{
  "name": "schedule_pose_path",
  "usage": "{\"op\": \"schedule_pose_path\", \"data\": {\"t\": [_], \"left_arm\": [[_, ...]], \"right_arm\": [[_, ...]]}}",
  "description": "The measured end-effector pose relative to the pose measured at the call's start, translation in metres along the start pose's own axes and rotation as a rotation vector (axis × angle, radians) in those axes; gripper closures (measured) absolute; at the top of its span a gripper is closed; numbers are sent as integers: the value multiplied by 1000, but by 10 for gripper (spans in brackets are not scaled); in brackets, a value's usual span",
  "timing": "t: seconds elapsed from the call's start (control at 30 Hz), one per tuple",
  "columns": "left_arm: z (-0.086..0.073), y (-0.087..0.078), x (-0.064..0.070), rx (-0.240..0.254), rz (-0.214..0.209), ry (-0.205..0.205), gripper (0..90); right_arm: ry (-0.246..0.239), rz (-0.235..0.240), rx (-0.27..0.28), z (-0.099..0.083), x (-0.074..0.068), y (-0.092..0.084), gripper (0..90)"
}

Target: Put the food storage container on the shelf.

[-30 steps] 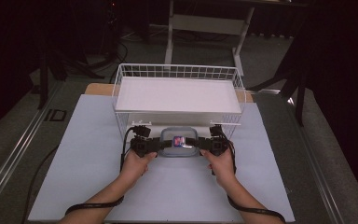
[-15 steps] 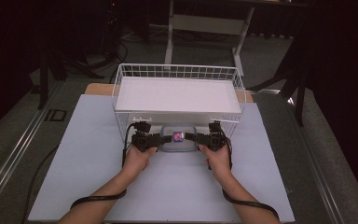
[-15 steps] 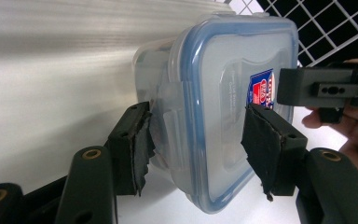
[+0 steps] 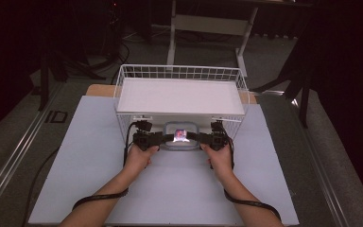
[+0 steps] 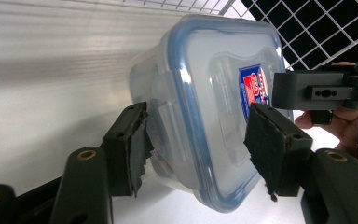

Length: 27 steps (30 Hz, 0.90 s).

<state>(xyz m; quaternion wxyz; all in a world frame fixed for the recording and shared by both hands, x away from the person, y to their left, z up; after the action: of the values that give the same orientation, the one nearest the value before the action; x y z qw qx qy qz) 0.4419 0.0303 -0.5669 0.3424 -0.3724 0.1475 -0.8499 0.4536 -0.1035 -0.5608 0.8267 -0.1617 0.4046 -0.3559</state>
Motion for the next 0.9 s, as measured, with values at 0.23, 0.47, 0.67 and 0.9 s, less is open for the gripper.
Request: {"op": "schedule_pose_path", "data": {"t": [0.23,0.47,0.67,0.9], "left_arm": [[2,4,-5,2,-13,-1,364],[2,9,-5,-13,14,36,288],[4,9,-6,-10,35,65,268],[5,6,-5,5,76,86,268]], "right_arm": [[15,-9,11,3,3,7,324],[-39,-35,46,8,7,11,297],[-54,-52,62,10,11,10,293],[-33,-56,59,7,8,4,299]]}}
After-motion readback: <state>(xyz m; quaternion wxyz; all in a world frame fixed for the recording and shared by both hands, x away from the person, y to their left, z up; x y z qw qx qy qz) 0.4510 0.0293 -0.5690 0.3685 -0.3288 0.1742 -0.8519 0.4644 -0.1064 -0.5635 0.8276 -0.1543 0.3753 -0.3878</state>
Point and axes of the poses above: each handheld gripper's, and its own axes: y roughly forward along the jaws, z roughly out of its top, x roughly to its right, the point moved 10 cm from there along y, roughly forward along the jaws
